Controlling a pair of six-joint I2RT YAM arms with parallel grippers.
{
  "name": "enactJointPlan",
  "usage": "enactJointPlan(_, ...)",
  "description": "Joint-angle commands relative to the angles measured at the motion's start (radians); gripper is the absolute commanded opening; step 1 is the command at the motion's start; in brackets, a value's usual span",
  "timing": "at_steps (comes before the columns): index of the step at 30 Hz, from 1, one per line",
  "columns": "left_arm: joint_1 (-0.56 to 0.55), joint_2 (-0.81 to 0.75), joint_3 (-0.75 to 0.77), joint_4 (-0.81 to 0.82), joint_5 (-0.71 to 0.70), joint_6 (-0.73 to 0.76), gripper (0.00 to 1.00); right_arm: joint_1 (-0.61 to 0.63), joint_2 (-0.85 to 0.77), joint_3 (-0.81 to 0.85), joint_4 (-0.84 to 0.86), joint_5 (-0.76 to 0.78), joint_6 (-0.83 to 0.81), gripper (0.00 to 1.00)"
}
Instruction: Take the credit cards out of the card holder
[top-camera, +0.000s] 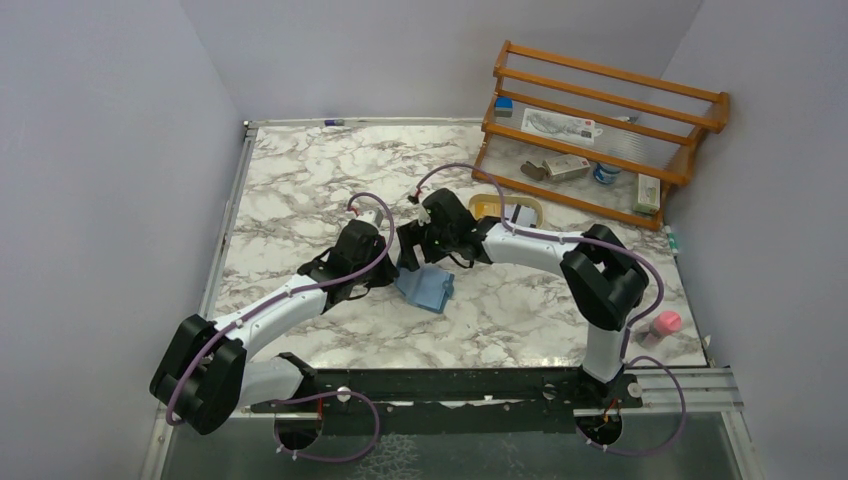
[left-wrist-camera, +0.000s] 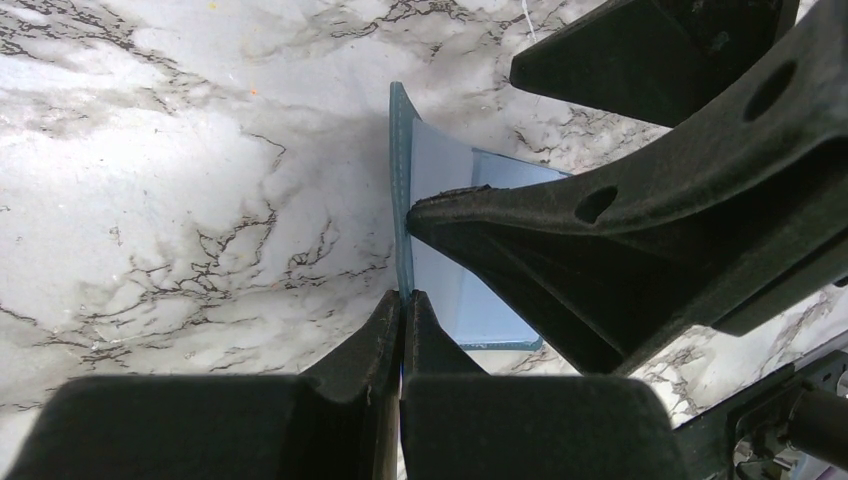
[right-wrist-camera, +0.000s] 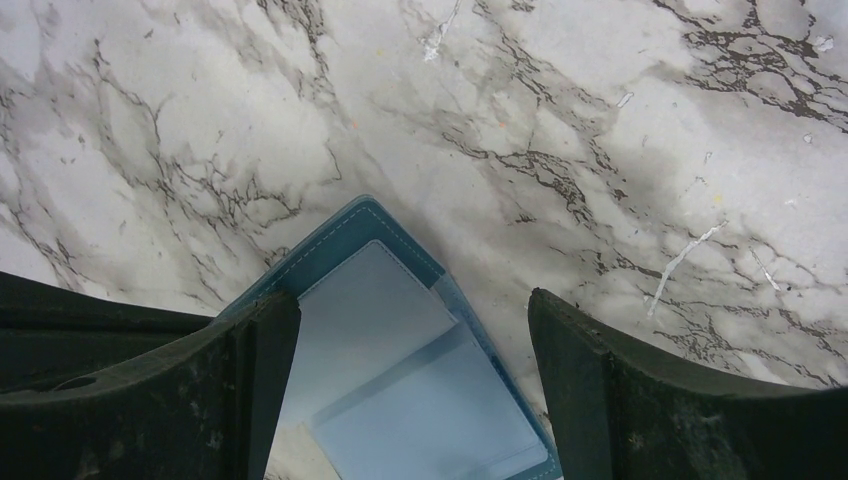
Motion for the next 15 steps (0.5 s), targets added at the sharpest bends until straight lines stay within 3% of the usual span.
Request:
enactJointPlan(1, -0.001, 0.000, 0.027, 0.023, -0.005, 0.016, 0.00, 0.020, 0.032, 0.039, -0.090, 0.010, -0.070, 0.90)
enactJointPlan(15, -0.001, -0.022, 0.026, 0.001, -0.025, 0.014, 0.00, 0.059, 0.027, -0.026, -0.122, 0.058, -0.086, 0.90)
